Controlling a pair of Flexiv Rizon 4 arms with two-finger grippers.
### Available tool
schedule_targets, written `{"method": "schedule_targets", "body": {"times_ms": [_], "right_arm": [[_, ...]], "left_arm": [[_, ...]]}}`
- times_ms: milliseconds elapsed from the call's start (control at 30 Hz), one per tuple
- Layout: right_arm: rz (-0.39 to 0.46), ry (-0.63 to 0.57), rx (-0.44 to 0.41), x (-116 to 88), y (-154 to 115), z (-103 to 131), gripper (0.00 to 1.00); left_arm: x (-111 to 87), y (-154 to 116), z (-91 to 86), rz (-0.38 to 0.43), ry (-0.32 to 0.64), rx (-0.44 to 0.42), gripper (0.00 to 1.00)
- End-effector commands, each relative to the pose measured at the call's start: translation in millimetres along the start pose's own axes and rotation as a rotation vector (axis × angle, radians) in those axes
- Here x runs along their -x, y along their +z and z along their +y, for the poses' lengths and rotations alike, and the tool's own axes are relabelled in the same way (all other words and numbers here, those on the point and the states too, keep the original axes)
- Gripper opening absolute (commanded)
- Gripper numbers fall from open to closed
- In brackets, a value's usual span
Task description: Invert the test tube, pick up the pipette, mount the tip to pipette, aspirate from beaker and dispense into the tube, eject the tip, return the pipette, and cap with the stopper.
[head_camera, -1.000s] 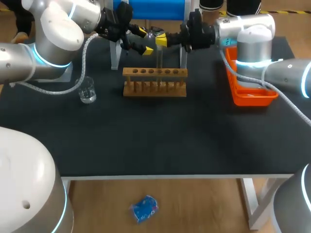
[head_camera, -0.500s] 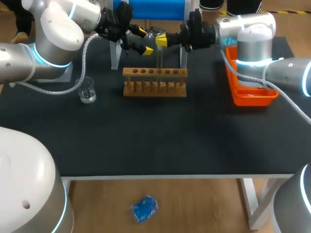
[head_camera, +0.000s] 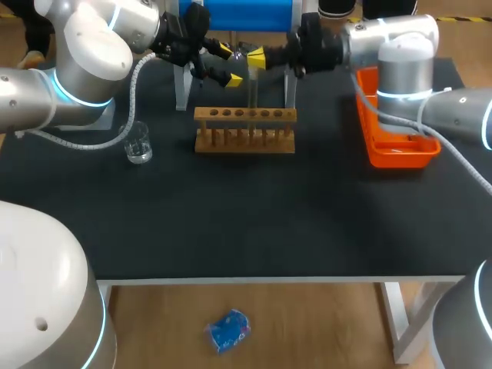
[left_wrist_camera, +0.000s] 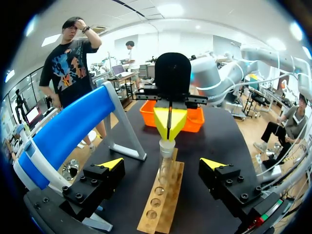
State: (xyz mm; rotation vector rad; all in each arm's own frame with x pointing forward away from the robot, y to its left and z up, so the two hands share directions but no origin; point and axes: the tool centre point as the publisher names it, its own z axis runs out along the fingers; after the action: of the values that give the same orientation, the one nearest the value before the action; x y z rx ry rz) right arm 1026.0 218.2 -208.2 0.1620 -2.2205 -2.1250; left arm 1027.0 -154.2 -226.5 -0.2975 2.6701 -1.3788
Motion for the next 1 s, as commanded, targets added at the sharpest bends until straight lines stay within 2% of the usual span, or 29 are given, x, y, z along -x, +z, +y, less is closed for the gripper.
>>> {"method": "schedule_targets", "body": {"times_ms": [33,333,367,400,467,700,1000], "right_arm": [[-0.005,-0.010,-0.013,-6,-4,11,0.00],[-0.016,-0.028,-0.087,-15,-14,25,0.00],[-0.014,-0.028,-0.115,-17,-16,27,0.35],[-0.022,-0.019,-0.165,-19,-19,27,1.00],[-0.029,-0.028,-0.174,-24,-25,30,1.00],[-0.071,-0.018,-0.292,-45,-47,34,1.00],[-0.107,0.000,-0.407,-69,-69,20,1.00]], "left_arm": [[0.8,-1,-0.4,0.003,-0.001,0.003,1.00],[0.8,-1,-0.4,0.003,-0.001,0.003,1.00],[0.8,-1,-0.4,0.003,-0.001,0.003,1.00],[0.8,-1,-0.4,0.003,-0.001,0.003,1.00],[0.8,-1,-0.4,0.003,-0.001,0.003,1.00],[0.8,-1,-0.4,0.003,-0.001,0.003,1.00],[0.8,-1,-0.4,0.003,-0.001,0.003,1.00]]}}
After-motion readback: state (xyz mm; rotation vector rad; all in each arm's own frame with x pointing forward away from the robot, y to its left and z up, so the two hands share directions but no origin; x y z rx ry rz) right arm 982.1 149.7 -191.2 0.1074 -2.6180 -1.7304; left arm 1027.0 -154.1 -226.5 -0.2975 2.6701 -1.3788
